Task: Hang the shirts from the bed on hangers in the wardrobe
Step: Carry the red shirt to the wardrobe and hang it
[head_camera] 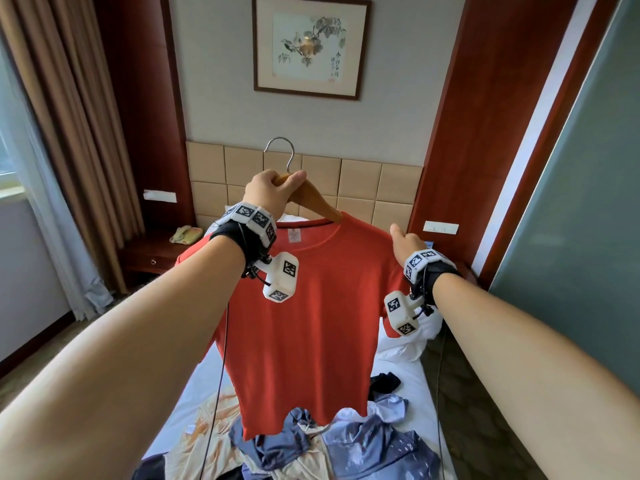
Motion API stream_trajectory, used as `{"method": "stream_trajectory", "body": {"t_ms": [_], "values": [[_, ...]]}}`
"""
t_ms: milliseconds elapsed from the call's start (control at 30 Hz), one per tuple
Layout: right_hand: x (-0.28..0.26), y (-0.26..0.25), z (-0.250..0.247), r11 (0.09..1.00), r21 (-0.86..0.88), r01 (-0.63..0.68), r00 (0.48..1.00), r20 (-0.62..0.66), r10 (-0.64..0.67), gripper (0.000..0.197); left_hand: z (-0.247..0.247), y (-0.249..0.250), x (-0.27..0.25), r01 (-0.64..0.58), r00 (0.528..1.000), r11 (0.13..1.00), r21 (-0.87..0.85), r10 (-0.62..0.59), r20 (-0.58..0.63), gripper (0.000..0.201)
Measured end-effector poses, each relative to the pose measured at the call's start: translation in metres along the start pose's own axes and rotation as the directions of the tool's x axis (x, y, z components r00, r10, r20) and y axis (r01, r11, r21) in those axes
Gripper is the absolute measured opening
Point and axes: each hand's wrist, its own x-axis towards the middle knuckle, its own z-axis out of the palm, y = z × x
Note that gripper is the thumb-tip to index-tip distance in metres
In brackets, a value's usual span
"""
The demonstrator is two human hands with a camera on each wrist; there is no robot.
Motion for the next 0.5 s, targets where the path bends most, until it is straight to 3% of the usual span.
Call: {"method": "stream_trajectory", "body": {"t_ms": [167, 367, 500], "values": [[-0.002, 0.017, -0.006, 0.999, -0.036, -0.036, 0.999, -0.012, 0.035, 0.065, 0.02, 0.005, -0.006, -0.028, 0.995, 1.0, -0.012, 0.029, 0.092, 0.051], [-0.017, 0.025, -0.031, 0.996, -0.05, 0.071, 0.997, -0.038, -0.073, 0.054, 0.059, 0.037, -0.024, -0.073, 0.985, 0.997, -0.006, 0.073, 0.159, 0.051], [-0.029, 0.034, -0.055, 0.988, 0.003, 0.154, 0.987, -0.036, -0.154, 0.058, 0.087, 0.064, -0.041, -0.095, 0.966, 0.994, -0.048, 0.104, 0.238, 0.049]]}}
